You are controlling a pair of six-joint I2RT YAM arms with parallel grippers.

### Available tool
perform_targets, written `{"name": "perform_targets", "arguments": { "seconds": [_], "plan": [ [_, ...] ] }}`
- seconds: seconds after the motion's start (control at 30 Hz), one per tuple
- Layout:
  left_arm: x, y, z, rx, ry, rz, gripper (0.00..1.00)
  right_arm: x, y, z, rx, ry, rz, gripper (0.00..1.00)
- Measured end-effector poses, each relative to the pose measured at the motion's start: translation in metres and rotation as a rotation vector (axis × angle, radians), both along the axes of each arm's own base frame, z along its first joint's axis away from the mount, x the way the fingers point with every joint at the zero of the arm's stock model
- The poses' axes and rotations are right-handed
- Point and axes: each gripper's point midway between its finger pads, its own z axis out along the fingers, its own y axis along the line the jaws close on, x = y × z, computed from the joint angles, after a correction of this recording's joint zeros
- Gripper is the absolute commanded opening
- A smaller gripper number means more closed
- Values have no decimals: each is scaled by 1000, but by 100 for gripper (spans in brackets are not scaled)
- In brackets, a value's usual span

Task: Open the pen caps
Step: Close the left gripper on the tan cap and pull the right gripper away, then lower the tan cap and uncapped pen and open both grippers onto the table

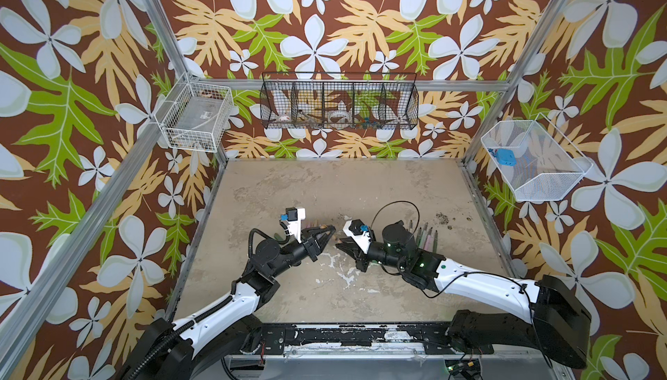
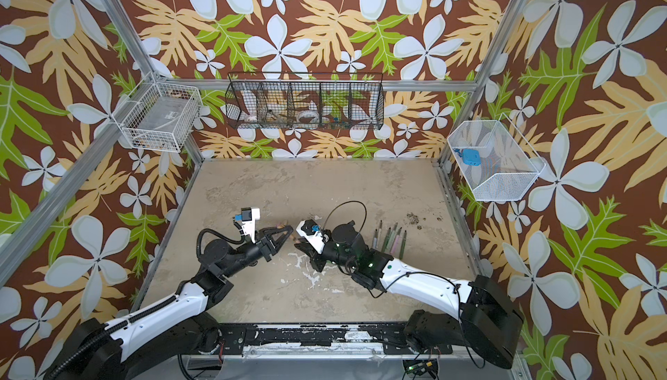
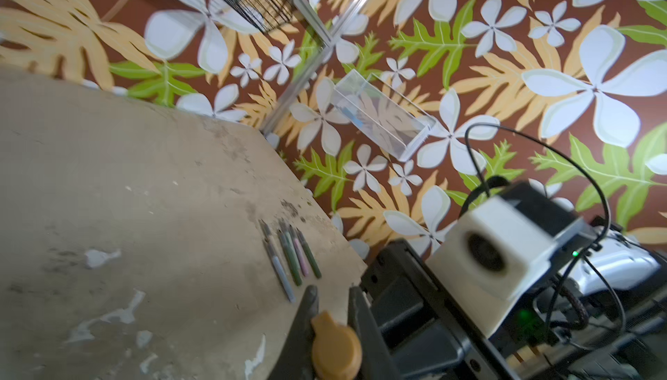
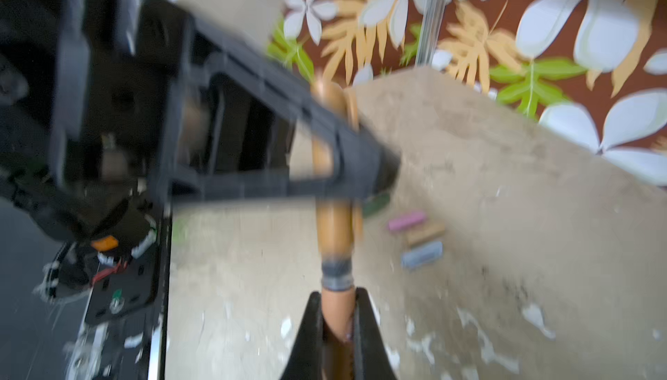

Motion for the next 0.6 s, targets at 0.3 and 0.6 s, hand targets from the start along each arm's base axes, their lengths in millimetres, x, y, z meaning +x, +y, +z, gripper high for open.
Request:
{"name": "perform_targets", "arguments": {
  "seconds": [0.3, 0.6],
  "plan": [
    [3, 13, 18, -47, -57, 69, 0, -6, -14, -26, -63, 121, 12, 0],
    [54, 29, -14, 80, 132, 303, 0, 48, -70, -22, -92, 60, -387, 0]
  ]
}}
